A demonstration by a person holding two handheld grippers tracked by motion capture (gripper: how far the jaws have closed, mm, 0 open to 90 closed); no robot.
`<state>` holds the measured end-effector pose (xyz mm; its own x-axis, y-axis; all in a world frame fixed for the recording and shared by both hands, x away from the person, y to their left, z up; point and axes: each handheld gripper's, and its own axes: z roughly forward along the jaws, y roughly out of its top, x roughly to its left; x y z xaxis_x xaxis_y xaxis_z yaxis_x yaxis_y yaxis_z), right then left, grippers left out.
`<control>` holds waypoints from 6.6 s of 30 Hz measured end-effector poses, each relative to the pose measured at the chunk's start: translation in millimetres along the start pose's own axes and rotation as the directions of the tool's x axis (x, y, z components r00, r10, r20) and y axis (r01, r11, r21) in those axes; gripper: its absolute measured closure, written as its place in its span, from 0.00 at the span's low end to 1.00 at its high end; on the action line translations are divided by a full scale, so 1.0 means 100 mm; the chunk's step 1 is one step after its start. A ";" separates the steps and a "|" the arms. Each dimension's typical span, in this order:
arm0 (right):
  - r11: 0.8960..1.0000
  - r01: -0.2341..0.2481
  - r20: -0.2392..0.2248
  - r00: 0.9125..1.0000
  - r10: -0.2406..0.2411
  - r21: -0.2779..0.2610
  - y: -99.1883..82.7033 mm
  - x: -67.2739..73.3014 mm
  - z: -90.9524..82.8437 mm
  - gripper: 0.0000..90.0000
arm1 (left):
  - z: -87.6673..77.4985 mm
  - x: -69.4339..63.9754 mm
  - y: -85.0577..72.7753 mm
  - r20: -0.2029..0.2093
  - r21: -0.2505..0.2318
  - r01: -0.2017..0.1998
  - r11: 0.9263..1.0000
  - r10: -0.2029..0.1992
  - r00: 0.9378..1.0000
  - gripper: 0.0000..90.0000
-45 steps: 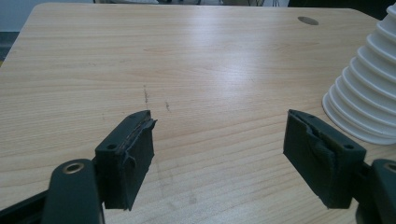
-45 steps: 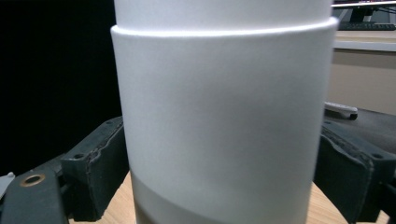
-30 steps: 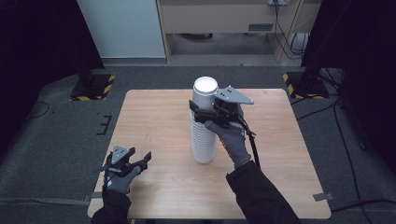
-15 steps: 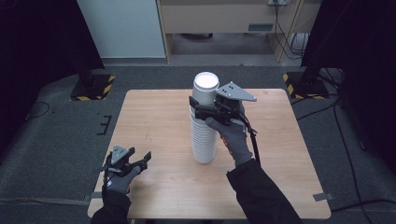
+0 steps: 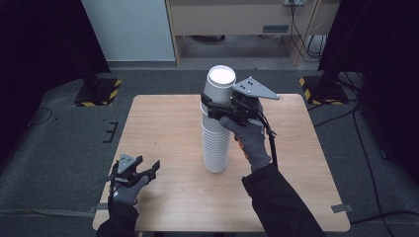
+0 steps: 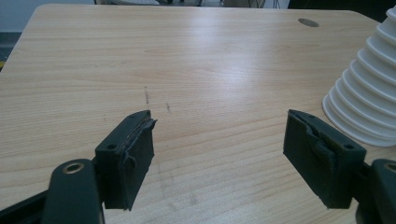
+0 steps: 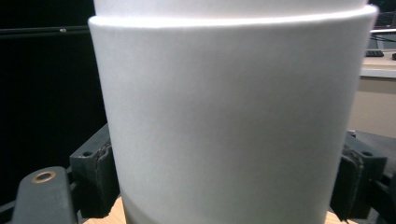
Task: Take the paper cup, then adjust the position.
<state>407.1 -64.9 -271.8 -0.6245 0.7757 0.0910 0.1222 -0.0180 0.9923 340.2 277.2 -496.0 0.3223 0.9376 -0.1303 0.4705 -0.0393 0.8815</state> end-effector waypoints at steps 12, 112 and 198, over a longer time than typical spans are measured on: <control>0.999 -0.012 -0.002 1.000 0.012 -0.038 0.14 -0.01 -0.05 0.17 | 0.00 0.00 0.00 0.001 -0.003 0.001 1.000 -0.001 1.000 0.26; 0.919 -0.393 0.074 0.916 0.395 -0.035 -1.32 -0.82 -1.42 0.17 | -0.01 -0.28 0.06 0.047 -0.050 -0.060 0.997 0.063 0.997 0.26; 0.662 -0.747 -0.002 0.663 0.748 -0.056 -1.82 -0.89 -1.43 0.17 | 0.01 -1.31 0.15 0.296 -0.164 -0.269 0.949 0.307 0.904 0.38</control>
<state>330.1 -221.2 -448.8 -0.3243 0.4996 0.8032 0.5048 -0.6267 0.5937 305.8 153.5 -466.0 0.6792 0.7337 0.0189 0.2249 -0.2325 0.9462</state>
